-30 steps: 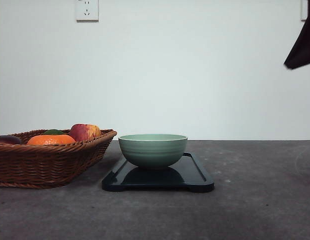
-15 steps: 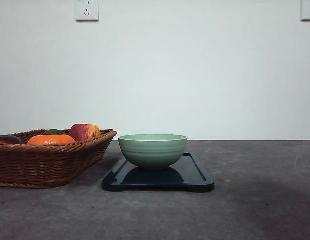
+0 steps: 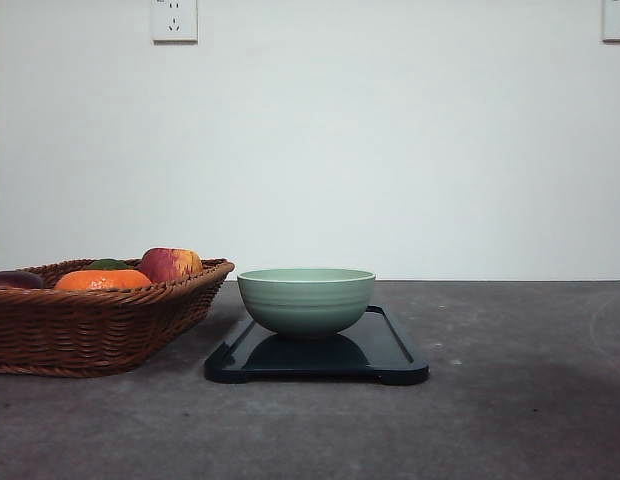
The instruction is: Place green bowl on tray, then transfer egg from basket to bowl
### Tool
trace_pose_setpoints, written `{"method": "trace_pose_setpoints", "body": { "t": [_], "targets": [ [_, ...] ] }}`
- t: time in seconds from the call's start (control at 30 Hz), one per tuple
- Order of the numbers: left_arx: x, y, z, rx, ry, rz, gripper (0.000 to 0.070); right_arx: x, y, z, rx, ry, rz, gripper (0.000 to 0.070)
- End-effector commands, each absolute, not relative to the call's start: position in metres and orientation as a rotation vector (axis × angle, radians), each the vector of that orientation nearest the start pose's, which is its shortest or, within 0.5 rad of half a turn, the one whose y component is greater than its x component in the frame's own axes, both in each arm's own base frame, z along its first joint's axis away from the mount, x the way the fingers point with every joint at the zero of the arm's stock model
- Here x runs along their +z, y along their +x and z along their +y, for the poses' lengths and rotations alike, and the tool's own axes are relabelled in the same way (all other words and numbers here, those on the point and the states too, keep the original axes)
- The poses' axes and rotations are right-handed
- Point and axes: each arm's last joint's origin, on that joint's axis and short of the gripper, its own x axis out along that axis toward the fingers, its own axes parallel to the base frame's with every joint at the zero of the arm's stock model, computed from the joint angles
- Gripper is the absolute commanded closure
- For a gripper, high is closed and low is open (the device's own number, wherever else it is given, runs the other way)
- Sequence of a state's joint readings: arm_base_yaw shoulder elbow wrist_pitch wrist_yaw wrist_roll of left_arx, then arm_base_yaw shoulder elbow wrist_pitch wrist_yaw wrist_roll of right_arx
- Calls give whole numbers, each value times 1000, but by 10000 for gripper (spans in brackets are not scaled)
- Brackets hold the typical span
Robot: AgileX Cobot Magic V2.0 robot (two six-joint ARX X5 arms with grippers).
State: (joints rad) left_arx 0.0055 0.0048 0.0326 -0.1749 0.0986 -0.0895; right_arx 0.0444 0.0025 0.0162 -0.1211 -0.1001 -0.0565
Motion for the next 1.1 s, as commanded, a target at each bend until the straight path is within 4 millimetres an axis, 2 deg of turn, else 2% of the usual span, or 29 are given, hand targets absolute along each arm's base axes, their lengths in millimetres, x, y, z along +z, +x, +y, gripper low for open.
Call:
{"method": "trace_pose_setpoints", "body": {
  "t": [0.0,1.07],
  "targets": [
    [151,96,-2,-84,-83,165,700,157,96,7,143,-57,93,681],
    [151,96,-2,-84,-83,165,700,157,96,7,143,-57,93,681]
  ]
}}
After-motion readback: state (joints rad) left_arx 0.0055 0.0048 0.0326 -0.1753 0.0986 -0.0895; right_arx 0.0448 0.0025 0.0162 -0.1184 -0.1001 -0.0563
